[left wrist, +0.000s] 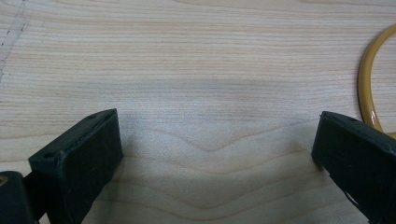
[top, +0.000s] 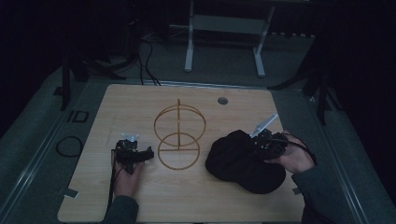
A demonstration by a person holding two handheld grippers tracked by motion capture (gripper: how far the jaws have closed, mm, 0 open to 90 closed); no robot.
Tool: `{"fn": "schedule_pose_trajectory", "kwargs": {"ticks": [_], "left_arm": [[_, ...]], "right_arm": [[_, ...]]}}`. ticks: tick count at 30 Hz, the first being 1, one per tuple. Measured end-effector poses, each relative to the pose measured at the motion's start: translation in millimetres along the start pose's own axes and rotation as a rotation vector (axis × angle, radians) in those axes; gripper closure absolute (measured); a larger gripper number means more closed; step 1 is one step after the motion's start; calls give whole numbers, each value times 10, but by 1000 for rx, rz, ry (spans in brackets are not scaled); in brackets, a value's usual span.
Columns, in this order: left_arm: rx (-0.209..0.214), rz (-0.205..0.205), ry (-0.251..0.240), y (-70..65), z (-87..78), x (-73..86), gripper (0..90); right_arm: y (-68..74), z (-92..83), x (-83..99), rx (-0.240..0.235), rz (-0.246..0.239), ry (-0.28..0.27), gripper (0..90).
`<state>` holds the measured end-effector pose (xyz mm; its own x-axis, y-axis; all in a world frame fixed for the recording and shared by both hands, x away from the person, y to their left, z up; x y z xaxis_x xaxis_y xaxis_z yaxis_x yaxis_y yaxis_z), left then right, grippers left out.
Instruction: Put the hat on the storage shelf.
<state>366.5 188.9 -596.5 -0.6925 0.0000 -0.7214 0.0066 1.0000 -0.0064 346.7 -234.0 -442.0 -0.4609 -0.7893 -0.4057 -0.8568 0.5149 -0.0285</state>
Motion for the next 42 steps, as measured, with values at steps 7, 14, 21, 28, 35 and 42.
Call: {"fn": "schedule_pose_trajectory", "kwargs": {"ticks": [7,14,21,28,35,42], "left_arm": [[0,0,1,0,0,0,12],[0,-1,0,-1,0,0,13],[0,0,0,0,0,0,13],[1,0,0,-8,1,-1,13],[2,1,1,-8,0,-1,12],[1,1,1,-8,0,-1,13]], "right_arm": [[-51,-88,-33,18,22,-39,824],[-119,-170,-62,36,58,-99,825],[-151,-222,-103,67,79,-167,828],[-176,-240,-141,99,111,-229,831],[-167,-223,-181,104,116,-252,831],[-189,-251,-217,108,145,-288,830]]}}
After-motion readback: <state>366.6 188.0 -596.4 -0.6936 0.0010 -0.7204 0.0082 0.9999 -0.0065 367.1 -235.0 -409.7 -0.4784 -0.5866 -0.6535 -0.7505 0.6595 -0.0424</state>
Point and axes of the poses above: each handheld gripper's, and its own axes: z roughly forward along the jaws, x roughly out of its underside, y roughly to its left, the point moved 4 cm from there along z, roughly forward along the jaws, and after that the axes turned 3 degrees about -y, right-handed, at the moved point
